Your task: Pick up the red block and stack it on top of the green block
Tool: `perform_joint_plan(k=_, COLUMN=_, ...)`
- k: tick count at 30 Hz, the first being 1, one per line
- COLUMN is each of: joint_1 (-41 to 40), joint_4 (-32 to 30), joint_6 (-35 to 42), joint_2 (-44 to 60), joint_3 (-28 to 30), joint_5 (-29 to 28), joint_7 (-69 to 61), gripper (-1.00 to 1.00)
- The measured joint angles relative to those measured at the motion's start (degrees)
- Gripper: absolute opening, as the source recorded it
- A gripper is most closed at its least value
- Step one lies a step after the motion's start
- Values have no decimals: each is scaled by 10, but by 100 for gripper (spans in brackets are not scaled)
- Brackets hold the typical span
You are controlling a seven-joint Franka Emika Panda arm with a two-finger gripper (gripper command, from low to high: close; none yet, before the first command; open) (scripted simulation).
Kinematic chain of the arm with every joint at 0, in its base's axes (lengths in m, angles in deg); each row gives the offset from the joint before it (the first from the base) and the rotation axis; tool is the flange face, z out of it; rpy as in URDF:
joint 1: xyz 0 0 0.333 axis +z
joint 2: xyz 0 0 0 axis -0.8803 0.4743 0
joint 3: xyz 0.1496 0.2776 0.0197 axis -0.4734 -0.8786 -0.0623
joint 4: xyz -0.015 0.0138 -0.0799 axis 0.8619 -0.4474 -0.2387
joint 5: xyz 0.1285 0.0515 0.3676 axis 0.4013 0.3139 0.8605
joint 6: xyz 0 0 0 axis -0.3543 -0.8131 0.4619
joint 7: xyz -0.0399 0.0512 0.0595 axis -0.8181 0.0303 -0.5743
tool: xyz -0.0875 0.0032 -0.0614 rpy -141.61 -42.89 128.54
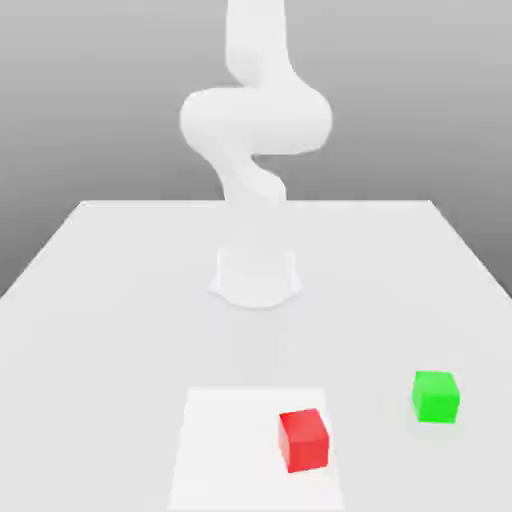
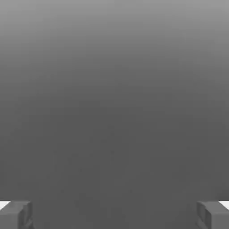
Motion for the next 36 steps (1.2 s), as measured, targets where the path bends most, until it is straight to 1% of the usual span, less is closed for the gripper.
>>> perform_joint_plan(k=21, joint_1=45, joint_4=-169, joint_6=-218, joint_2=440, joint_3=-24, joint_5=-6, joint_7=-40, gripper=0)
perform_joint_plan(k=27, joint_1=52, joint_4=-162, joint_6=-315, joint_2=564, joint_3=-15, joint_5=-19, joint_7=-33, gripper=0)
perform_joint_plan(k=28, joint_1=53, joint_4=-160, joint_6=-327, joint_2=578, joint_3=-13, joint_5=-21, joint_7=-32, gripper=-100)
perform_joint_plan(k=34, joint_1=54, joint_4=-159, joint_6=-333, joint_2=585, joint_3=-13, joint_5=-23, joint_7=-30, gripper=-100)
perform_joint_plan(k=36, joint_1=52, joint_4=-163, joint_6=-315, joint_2=565, joint_3=-15, joint_5=-21, joint_7=-31, gripper=-100)
